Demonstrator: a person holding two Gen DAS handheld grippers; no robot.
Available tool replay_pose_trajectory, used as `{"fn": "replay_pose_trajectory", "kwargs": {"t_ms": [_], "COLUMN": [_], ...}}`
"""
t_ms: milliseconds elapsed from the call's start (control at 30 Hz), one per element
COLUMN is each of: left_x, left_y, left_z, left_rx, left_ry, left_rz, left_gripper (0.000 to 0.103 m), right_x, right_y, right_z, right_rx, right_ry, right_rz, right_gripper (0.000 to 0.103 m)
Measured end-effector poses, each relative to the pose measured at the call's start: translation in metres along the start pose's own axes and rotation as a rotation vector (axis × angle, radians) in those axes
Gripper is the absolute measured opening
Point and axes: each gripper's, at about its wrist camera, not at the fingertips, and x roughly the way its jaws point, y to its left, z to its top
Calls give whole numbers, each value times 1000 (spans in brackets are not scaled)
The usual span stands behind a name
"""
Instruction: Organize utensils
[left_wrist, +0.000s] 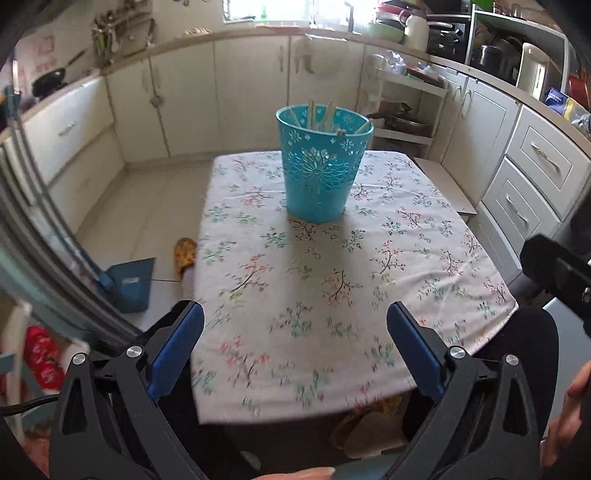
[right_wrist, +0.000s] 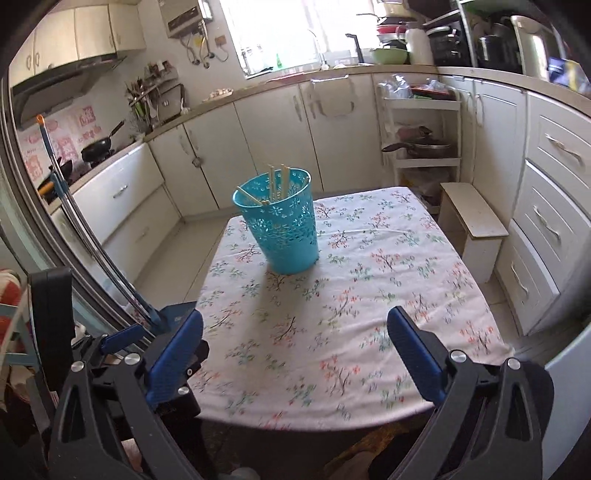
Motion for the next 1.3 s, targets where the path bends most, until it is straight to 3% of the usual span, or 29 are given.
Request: {"fn": "replay_pose_trajectory", "kwargs": {"t_ms": [333,567,1300], "left_x": [-76,-87,-113], "left_y": [17,17,17], "left_z": [-33,-54,-68], "left_rx": [-50,-38,-37], "left_ry": [-120,-99,-164], "left_rz": [53,50,60], "left_gripper": [95,95,95], "right_x": [-57,-74,-94], "right_y": [25,36,47], "right_z": [-56,-66,-81], "right_rx": [25,3,-57], "right_ry": [-112,-144,-199], "right_rz": [7,9,-6], "right_gripper": [96,96,96]}}
